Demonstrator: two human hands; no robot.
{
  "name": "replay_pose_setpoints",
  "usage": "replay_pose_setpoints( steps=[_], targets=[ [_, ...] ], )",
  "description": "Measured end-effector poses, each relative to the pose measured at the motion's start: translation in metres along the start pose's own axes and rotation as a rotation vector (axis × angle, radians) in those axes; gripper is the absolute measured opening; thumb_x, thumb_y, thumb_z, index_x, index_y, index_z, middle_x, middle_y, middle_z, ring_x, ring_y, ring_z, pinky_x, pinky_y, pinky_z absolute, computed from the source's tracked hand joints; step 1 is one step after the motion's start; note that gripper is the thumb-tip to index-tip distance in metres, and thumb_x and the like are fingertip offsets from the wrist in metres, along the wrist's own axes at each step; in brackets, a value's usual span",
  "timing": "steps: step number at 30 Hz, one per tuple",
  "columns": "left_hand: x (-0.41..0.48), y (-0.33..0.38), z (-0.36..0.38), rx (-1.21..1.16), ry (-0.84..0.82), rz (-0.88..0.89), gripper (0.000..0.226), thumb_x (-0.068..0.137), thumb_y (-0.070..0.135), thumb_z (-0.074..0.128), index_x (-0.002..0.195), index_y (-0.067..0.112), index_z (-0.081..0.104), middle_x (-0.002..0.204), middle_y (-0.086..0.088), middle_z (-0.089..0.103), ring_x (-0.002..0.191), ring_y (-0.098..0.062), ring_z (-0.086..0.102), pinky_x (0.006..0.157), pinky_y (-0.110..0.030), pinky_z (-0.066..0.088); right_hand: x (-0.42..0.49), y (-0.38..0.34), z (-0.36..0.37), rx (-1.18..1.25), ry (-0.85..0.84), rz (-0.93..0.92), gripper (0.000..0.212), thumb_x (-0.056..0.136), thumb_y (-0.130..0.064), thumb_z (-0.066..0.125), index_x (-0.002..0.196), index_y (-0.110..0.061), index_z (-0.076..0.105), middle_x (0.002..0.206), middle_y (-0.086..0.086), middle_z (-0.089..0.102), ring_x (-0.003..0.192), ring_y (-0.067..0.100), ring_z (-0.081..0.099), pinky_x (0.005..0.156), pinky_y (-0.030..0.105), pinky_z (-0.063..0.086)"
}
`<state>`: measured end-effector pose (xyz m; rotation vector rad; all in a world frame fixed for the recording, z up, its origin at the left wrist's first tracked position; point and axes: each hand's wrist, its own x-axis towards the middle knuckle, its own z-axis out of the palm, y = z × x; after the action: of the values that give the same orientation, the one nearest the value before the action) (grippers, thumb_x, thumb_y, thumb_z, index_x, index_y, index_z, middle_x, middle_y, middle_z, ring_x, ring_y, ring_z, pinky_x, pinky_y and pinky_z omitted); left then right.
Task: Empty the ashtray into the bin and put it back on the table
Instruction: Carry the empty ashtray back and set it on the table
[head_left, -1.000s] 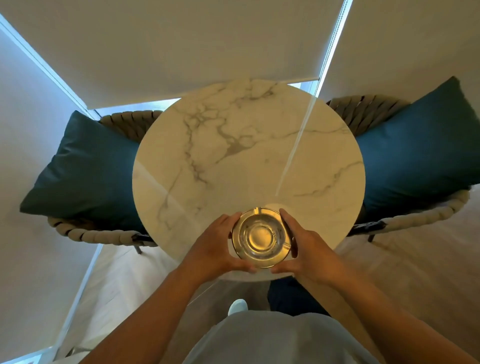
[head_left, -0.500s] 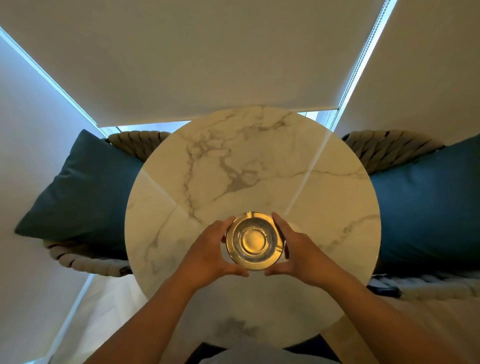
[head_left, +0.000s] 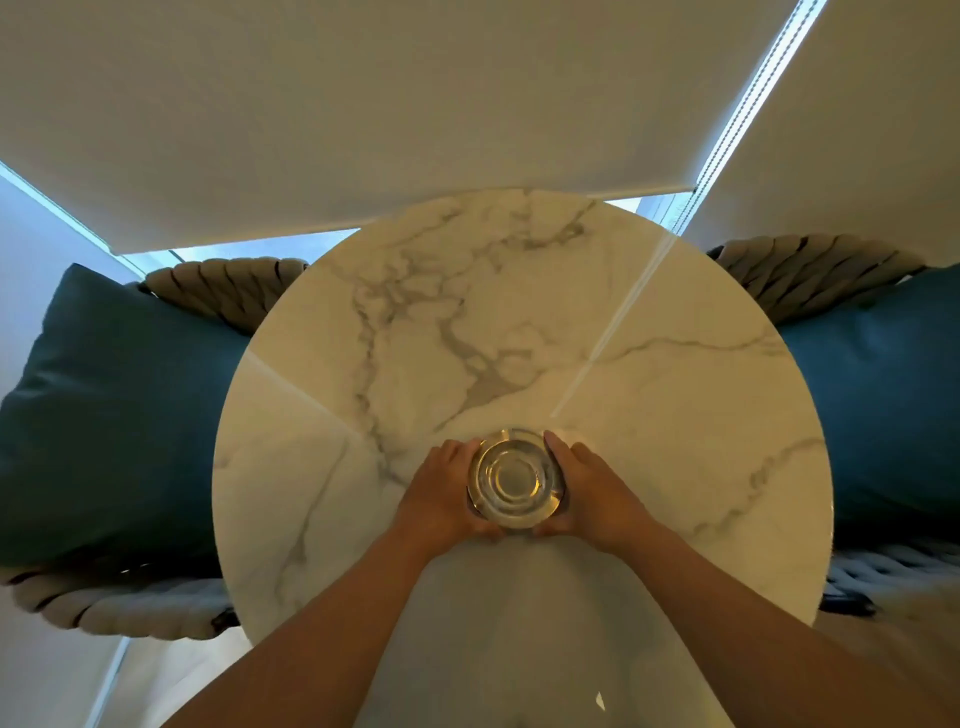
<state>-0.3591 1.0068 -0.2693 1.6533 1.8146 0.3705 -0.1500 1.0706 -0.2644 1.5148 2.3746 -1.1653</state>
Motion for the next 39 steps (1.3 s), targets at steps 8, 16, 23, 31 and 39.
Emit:
replay_pose_setpoints(
  steps=[8, 16, 23, 31, 39],
  targets=[
    [0.022, -0.01, 0.01, 0.014, 0.104, -0.029, 0.113, 0.035, 0.05, 0.089, 0.136, 0.025, 0.045, 0.113, -0.002, 0.047, 0.101, -0.024, 0.048, 0.088, -0.04, 0.047, 0.02, 0.009, -0.002, -0.166, 0.099, -0.01, 0.126, 0.058, -0.052, 0.085, 0.155, -0.018, 0.013, 0.124, 0.009, 0.039, 0.111, 0.029, 0.043, 0.095, 0.038, 0.044],
    [0.054, -0.005, 0.0, 0.068, 0.11, -0.074, 0.106, 0.036, 0.054, 0.087, 0.13, 0.023, 0.048, 0.112, -0.002, 0.047, 0.1, -0.025, 0.046, 0.085, -0.039, 0.046, 0.047, 0.009, -0.025, -0.183, 0.131, -0.047, 0.118, 0.055, -0.056, 0.085, 0.151, -0.021, 0.026, 0.121, 0.009, 0.041, 0.108, 0.028, 0.043, 0.092, 0.039, 0.046],
    [0.063, -0.002, -0.003, 0.081, 0.121, -0.084, 0.108, 0.036, 0.058, 0.083, 0.131, 0.024, 0.047, 0.111, -0.003, 0.048, 0.099, -0.025, 0.045, 0.085, -0.037, 0.044, 0.059, 0.011, -0.036, -0.213, 0.116, -0.055, 0.114, 0.056, -0.054, 0.085, 0.149, -0.022, 0.027, 0.119, 0.01, 0.041, 0.107, 0.029, 0.042, 0.089, 0.037, 0.045],
    [0.054, 0.006, -0.004, 0.069, 0.132, -0.101, 0.1, 0.044, 0.05, 0.087, 0.132, 0.022, 0.049, 0.111, -0.004, 0.049, 0.102, -0.026, 0.045, 0.089, -0.039, 0.044, 0.052, 0.017, -0.036, -0.187, 0.127, -0.028, 0.114, 0.055, -0.053, 0.085, 0.149, -0.022, 0.028, 0.119, 0.009, 0.041, 0.107, 0.029, 0.043, 0.092, 0.04, 0.047],
    [0.045, -0.001, 0.0, 0.079, 0.131, -0.129, 0.097, 0.045, 0.054, 0.085, 0.13, 0.026, 0.048, 0.111, 0.001, 0.047, 0.103, -0.022, 0.043, 0.089, -0.032, 0.041, 0.051, 0.02, -0.035, -0.181, 0.103, -0.022, 0.113, 0.055, -0.052, 0.086, 0.147, -0.025, 0.027, 0.12, 0.008, 0.04, 0.108, 0.029, 0.042, 0.094, 0.041, 0.046]
  ],
)
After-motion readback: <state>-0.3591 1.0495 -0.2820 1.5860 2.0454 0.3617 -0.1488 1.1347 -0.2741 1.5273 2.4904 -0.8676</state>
